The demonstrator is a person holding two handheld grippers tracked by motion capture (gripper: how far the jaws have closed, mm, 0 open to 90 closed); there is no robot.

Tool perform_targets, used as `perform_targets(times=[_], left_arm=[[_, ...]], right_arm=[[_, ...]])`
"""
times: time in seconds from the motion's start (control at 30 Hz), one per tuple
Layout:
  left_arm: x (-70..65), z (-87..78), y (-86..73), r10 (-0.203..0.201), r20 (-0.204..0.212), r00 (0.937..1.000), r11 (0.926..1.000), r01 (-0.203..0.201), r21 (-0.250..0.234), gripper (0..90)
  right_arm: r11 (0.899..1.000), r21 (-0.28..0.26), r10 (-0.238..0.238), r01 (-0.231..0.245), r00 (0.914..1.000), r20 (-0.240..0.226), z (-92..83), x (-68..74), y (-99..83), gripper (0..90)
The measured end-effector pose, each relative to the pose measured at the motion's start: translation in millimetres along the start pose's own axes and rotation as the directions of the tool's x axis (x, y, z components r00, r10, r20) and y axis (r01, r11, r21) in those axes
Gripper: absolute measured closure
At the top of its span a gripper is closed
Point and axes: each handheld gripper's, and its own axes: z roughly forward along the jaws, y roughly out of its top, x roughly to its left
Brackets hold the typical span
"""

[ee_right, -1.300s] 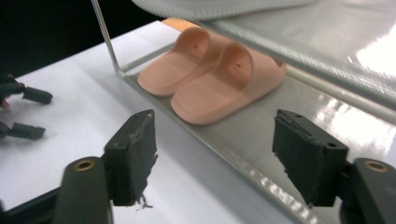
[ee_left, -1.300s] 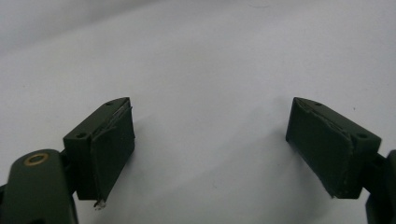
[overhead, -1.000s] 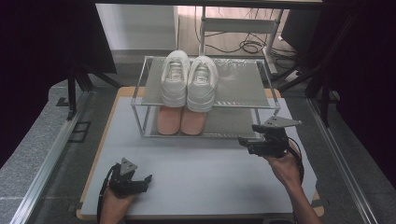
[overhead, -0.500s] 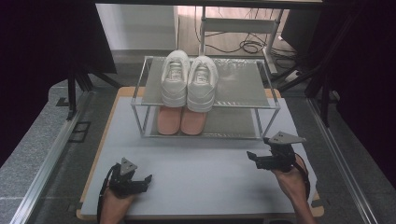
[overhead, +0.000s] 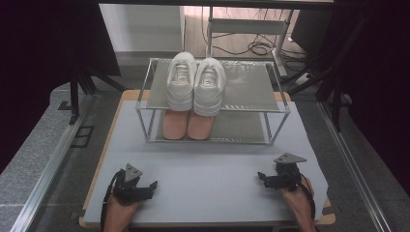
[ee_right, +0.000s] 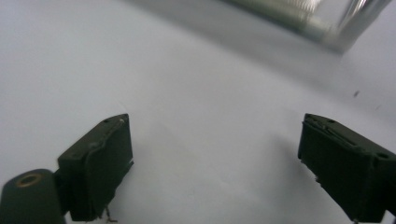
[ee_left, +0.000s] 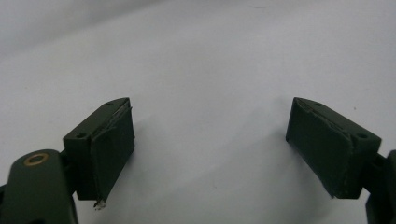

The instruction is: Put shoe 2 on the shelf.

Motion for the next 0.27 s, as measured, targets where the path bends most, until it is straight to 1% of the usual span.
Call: perform_targets(times=[0.03, 0.07, 0.17, 0.27], left_arm=[[0.1, 0.1, 0.1, -0.001, 0.0, 1.0, 1.0, 0.001, 0.0, 15.4], [0.3, 0.1, 0.1, -0.002, 0.002, 1.0, 1.0, 0.002, 0.001, 15.4], [-0.1, 0.2, -0.1, -0.005, 0.0, 1.0, 1.0, 0.005, -0.003, 15.4], [0.0, 0.2, -0.2, -0.004, 0.001, 1.0, 1.0, 0.004, -0.003, 15.4]], right_arm=[[1.0, -0.009, 0.021, -0.021, 0.9997, -0.008, 1.5, -2.1, -1.6, 7.2], [0.999, -0.008, 0.031, -0.031, 0.9995, -0.004, 1.7, -3.7, -1.6, 6.9], [0.999, -0.003, 0.038, -0.038, 0.9993, -0.005, 2.2, -4.1, -1.5, 6.4], [0.999, -0.006, 0.035, -0.035, 0.9994, -0.002, 2.3, -3.8, -2.0, 6.4]])
